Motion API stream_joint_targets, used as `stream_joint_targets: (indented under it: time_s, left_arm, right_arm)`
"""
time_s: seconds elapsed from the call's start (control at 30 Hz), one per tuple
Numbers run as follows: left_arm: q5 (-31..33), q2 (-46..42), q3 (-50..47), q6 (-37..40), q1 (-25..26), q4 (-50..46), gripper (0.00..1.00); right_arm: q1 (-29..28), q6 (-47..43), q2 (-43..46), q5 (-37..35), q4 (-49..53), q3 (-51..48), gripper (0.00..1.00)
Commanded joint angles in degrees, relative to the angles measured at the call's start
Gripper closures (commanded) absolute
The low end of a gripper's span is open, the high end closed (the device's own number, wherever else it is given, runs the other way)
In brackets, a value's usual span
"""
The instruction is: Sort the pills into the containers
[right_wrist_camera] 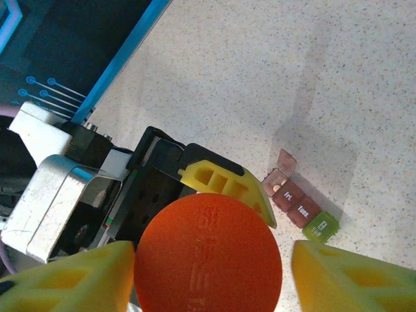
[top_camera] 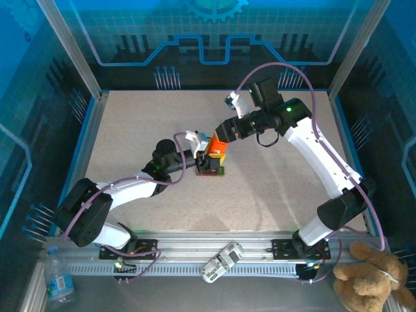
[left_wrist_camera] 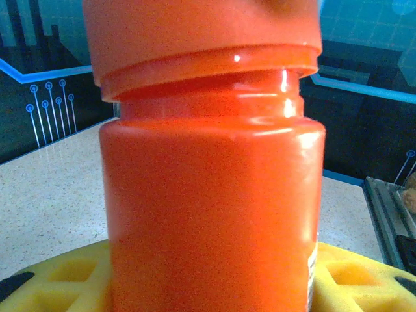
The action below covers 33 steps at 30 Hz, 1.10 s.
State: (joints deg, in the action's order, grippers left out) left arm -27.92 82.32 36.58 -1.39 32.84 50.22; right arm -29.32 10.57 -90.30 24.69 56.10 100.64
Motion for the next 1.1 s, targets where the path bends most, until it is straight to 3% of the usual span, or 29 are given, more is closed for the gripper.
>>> stream_joint_targets:
  time_s: [0.0, 0.13, 0.5, 1.07]
  left_arm:
    - [-1.19, -1.46, 2.27, 0.04, 0.01, 2.13, 1.0]
    - [-0.29, -0.88, 2.18, -1.65, 0.01, 4.3, 1.0]
    - [0.34, 0.11, 2.36, -3.45, -0.04, 6.68, 1.0]
    - [-2.51, -0.5, 4.03, -0.21, -0.01, 0.68, 1.0]
  right_arm:
    - [-0.74, -0.07, -0.19, 1.76, 0.73, 0.74, 0.44]
    - [-0.9, 0.39, 1.49, 1.78, -1.16, -2.15, 0.52]
    - [-3.81, 0.46, 9.13, -5.95, -10.17, -13.84, 0.56]
    - [-6.83, -0.06, 3.09, -9.71, -6.94, -12.91, 0.55]
